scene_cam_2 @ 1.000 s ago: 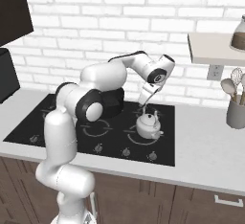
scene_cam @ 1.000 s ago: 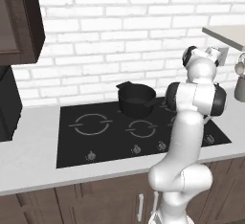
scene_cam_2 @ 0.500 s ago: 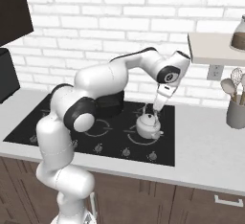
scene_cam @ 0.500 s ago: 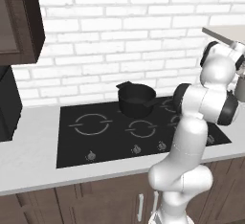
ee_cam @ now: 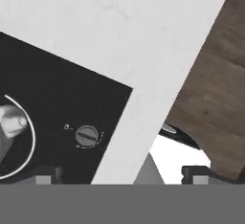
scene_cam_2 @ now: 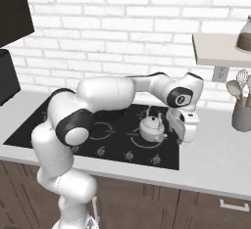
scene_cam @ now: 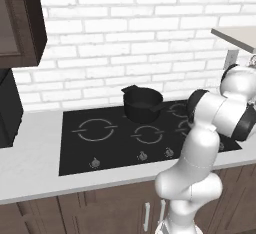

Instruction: Pick the kettle from the counter and place it on a stove burner. Then turn the burner on.

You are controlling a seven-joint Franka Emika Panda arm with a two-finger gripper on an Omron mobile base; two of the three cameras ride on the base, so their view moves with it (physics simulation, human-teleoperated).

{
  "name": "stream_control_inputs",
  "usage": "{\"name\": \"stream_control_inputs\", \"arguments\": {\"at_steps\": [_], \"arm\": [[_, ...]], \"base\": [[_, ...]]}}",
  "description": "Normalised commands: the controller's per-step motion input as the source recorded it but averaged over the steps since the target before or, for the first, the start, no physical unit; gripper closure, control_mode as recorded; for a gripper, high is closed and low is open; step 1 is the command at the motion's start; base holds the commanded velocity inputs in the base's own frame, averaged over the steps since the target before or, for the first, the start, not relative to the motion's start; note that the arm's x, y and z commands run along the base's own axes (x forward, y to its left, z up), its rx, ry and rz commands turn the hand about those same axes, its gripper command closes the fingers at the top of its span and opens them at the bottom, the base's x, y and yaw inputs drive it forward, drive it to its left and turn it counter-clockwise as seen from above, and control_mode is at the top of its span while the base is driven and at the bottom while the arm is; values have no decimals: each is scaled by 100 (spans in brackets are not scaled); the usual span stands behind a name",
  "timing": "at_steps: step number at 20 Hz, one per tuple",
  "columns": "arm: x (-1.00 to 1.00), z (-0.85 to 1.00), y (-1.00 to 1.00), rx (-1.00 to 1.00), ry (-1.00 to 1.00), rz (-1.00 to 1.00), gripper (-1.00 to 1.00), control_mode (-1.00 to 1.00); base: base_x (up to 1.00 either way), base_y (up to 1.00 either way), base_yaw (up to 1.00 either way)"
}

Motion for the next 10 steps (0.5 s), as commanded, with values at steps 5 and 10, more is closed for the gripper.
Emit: {"name": "stream_control_inputs", "arguments": {"at_steps": [5, 10], "arm": [[-32, -68, 4, 22, -25, 65, -100, -100], [6, -23, 38, -1, -14, 57, -100, -100]], "base": [[0, 0, 0], [0, 0, 0]]}}
